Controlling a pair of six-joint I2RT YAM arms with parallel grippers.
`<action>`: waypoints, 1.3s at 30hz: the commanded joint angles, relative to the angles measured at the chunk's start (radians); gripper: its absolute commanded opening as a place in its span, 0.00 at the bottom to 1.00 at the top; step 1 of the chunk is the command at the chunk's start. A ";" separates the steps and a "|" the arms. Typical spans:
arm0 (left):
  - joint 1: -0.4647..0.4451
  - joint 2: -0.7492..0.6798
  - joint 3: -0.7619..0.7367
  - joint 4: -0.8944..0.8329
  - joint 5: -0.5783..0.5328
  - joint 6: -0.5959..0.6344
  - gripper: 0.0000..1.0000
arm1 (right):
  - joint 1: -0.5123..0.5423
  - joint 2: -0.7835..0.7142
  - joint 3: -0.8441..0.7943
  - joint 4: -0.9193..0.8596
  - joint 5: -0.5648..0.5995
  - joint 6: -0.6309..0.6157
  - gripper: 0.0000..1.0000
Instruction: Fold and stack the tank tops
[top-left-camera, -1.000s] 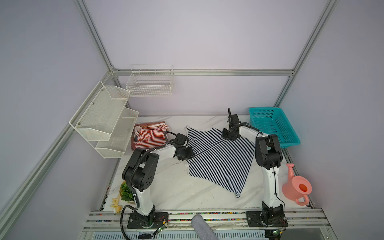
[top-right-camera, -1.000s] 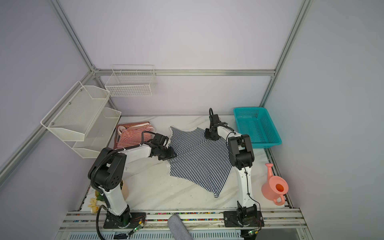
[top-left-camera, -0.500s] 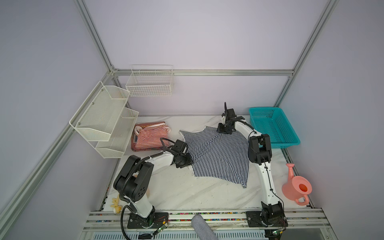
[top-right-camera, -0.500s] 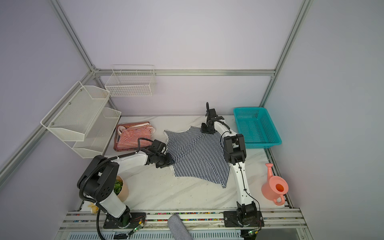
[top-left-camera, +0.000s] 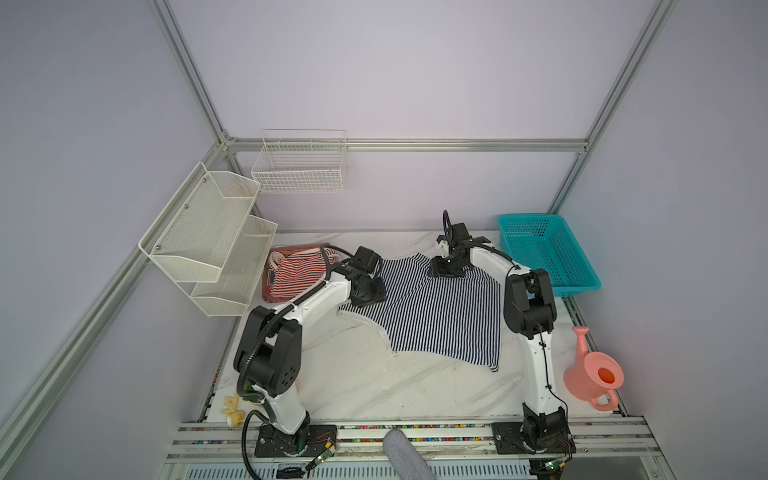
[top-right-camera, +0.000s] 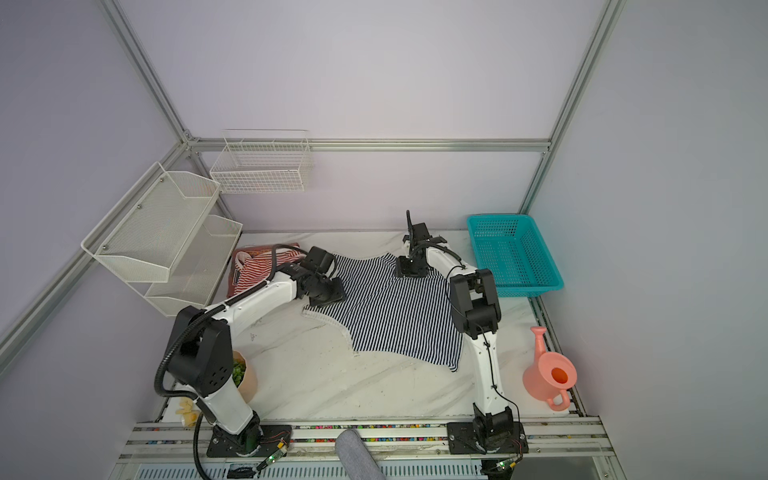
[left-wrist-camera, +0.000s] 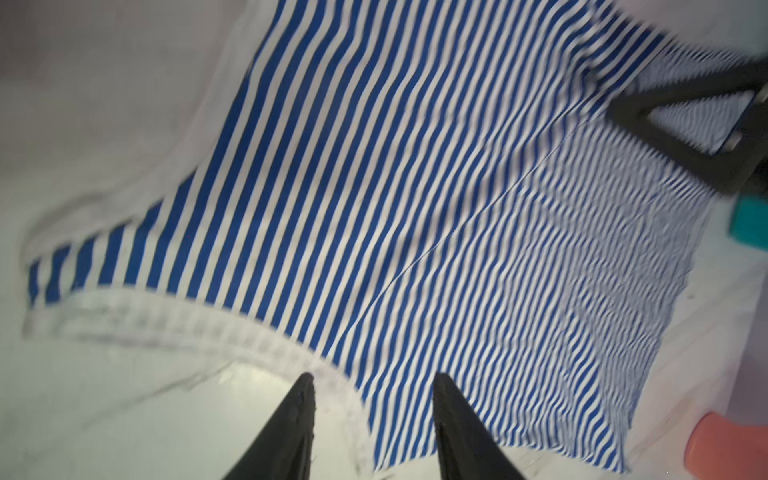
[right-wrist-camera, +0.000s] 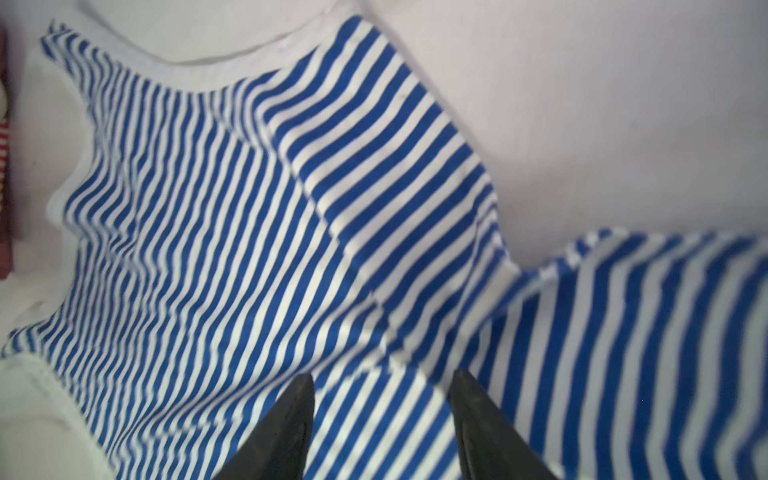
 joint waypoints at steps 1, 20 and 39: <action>0.017 0.108 0.204 -0.035 -0.010 0.094 0.46 | -0.002 -0.208 -0.137 0.083 0.033 0.041 0.55; 0.083 0.455 0.402 -0.028 -0.001 0.058 0.46 | -0.002 -0.674 -0.800 0.134 0.174 0.246 0.53; 0.168 0.250 -0.077 0.076 -0.134 -0.126 0.46 | -0.020 -0.484 -0.856 0.168 0.243 0.206 0.54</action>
